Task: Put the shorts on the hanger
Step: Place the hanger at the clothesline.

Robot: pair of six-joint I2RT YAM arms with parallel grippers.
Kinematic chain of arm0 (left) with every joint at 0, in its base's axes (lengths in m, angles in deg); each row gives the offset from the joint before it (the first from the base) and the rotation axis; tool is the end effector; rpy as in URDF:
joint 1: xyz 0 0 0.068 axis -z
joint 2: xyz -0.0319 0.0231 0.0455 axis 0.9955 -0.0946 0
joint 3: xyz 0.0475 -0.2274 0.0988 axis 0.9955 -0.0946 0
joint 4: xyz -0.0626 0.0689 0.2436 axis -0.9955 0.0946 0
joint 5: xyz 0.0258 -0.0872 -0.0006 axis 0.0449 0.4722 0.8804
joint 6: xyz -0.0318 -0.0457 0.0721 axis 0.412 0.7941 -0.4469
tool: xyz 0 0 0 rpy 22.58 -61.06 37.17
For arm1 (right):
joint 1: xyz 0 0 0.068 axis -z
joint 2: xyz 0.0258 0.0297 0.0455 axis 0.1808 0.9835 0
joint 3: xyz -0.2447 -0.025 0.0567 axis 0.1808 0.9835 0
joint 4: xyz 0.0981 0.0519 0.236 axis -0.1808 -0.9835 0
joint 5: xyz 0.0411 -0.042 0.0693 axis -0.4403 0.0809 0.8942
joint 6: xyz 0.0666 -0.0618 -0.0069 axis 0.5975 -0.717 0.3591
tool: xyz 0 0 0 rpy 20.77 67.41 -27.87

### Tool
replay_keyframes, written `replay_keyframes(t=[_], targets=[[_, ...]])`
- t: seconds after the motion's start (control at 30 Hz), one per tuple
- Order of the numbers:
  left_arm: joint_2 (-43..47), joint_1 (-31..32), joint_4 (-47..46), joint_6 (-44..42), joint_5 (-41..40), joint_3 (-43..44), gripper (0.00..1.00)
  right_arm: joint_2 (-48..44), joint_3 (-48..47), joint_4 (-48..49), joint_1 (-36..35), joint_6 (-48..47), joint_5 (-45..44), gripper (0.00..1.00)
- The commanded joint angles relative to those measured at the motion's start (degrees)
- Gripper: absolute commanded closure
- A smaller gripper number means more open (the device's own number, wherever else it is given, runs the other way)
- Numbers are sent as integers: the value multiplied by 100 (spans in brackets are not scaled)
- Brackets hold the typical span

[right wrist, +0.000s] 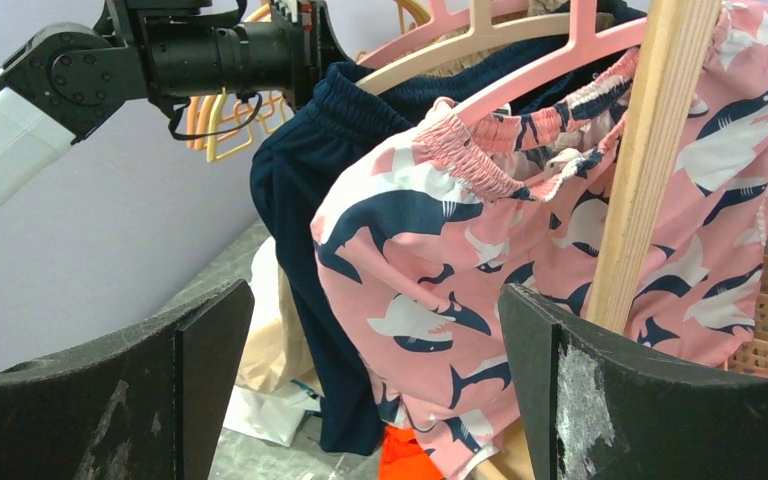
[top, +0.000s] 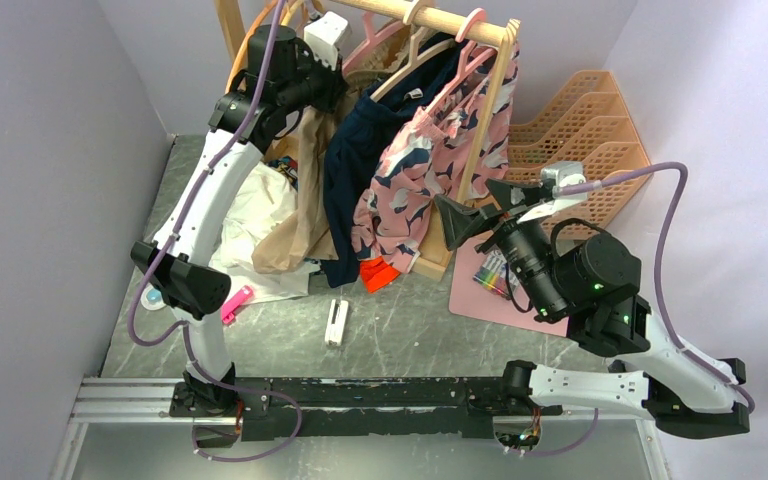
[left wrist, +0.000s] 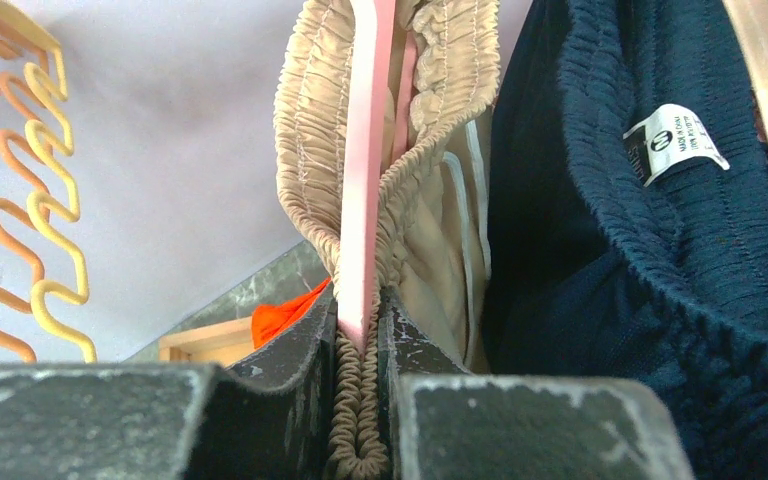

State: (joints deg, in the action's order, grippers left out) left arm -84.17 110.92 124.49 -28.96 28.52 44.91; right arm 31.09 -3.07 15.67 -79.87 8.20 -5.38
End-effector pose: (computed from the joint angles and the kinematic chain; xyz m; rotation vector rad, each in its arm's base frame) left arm 0.3973 -0.2109 0.4610 0.6189 1.6849 -0.3849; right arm 0.1092 0.1355 0.4845 -0.2069 1.3916 0.5245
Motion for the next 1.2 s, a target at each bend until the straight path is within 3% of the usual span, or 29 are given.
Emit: replay_keyframes(t=[0.0,0.77,1.0,1.17], targets=[[221,-16,-1181,-172,193,318,93,-18,67,14,-3,-3,-98,2],[405,129,-1592,-785,281,-154,93,-28,172,27,-6,-98,-243,2],[931,159,-1631,-714,-99,-972,93,-112,198,36,-7,-138,-305,2],[1178,173,-1180,-579,-476,-1064,93,-95,209,23,-3,-153,-305,2]])
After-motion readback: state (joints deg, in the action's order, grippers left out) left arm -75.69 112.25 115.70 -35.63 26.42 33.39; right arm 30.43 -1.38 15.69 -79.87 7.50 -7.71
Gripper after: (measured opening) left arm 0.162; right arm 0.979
